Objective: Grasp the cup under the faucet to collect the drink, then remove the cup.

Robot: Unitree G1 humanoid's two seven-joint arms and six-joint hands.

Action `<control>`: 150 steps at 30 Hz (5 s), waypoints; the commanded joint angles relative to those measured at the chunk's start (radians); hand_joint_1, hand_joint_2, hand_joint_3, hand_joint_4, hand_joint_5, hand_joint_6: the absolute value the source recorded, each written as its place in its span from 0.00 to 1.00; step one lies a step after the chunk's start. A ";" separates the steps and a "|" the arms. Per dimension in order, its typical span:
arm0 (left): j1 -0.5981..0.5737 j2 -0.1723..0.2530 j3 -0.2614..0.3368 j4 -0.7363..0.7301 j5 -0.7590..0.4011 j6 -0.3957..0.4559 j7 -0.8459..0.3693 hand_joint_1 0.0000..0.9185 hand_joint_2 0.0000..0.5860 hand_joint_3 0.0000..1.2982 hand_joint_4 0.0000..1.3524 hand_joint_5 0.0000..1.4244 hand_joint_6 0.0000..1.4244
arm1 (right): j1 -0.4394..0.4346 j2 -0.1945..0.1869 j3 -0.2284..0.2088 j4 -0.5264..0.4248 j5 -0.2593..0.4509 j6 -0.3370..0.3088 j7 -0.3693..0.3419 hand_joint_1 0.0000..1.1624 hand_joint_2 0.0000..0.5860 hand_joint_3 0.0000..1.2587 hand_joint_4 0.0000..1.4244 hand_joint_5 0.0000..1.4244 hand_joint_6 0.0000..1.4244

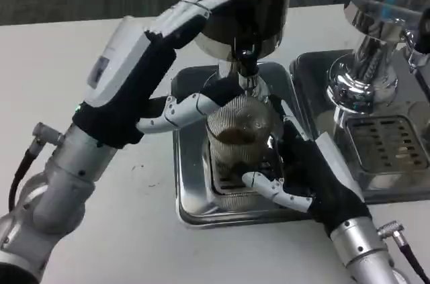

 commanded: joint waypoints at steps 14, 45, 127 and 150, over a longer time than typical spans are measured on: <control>0.331 0.000 0.220 -0.114 -0.229 -0.010 -0.099 0.00 0.31 0.18 0.05 0.17 0.14 | -0.022 0.026 -0.024 0.036 0.057 -0.052 0.025 0.51 0.33 0.00 0.00 0.00 0.08; 0.396 -0.025 0.236 0.181 -0.036 0.020 -0.040 0.00 0.33 0.15 0.02 0.15 0.11 | -0.126 0.083 -0.036 0.204 0.083 -0.079 0.065 0.62 0.30 0.00 0.00 0.00 0.11; 0.383 -0.006 0.174 0.181 0.052 0.023 0.014 0.00 0.35 0.12 0.01 0.16 0.12 | -0.095 0.145 -0.042 0.192 -0.024 -0.170 -0.198 0.92 0.39 0.40 0.35 0.41 0.62; 0.371 -0.009 0.142 0.201 0.043 0.020 0.016 0.00 0.35 0.13 0.01 0.16 0.12 | 0.099 0.111 -0.077 -0.138 0.011 -0.121 -0.130 0.93 0.39 0.40 0.34 0.40 0.62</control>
